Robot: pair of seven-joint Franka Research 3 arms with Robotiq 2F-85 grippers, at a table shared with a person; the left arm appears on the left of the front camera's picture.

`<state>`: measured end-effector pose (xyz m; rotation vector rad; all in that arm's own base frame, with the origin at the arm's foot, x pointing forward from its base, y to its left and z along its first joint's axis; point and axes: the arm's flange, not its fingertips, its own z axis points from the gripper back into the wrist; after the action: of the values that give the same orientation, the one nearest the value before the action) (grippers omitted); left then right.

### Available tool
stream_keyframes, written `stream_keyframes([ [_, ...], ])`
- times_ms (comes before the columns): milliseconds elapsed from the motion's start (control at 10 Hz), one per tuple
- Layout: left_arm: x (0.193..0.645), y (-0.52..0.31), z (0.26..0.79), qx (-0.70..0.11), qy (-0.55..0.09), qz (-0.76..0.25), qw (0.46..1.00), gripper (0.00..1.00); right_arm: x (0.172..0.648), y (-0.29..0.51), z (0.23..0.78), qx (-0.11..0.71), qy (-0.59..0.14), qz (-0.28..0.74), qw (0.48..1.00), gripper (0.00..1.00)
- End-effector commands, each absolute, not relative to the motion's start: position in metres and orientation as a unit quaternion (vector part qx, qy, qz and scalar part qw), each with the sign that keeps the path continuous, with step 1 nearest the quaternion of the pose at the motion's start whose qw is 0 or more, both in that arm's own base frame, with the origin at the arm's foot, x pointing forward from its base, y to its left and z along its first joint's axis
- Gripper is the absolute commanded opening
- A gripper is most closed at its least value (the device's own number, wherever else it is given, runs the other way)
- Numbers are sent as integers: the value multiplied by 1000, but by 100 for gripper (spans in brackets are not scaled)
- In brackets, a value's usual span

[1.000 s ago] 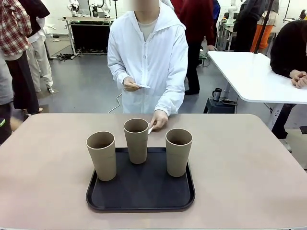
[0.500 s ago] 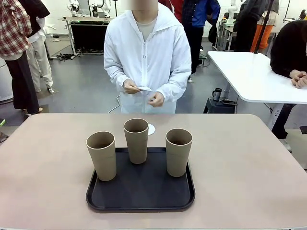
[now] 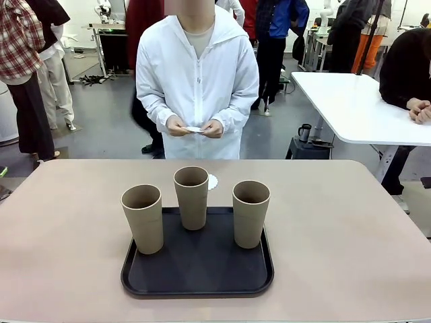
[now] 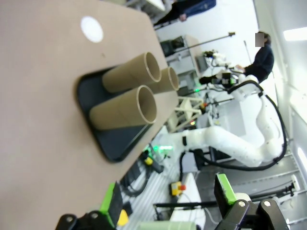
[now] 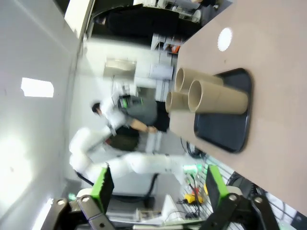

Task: Place coasters on the table and set cups on them.
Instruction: Pick up one Reusable plastic cup and place it on a coaster set by the human.

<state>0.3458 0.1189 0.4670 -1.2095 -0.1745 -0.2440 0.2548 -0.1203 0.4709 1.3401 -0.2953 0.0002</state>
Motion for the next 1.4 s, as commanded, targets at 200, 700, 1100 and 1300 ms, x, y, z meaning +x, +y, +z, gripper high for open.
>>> stream_keyframes([
  [200,345,121,469,-570,-84,-115,809,100,304,-89,497,444,-210,272,828,100],
  [700,345,121,469,-570,-84,-115,809,100,329,4,479,255,-361,435,784,100],
  [1100,345,121,469,-570,-84,-115,809,100,341,2,496,248,-343,443,790,100],
  [1300,345,121,469,-570,-84,-115,809,100,341,2,496,248,-343,443,790,100],
])
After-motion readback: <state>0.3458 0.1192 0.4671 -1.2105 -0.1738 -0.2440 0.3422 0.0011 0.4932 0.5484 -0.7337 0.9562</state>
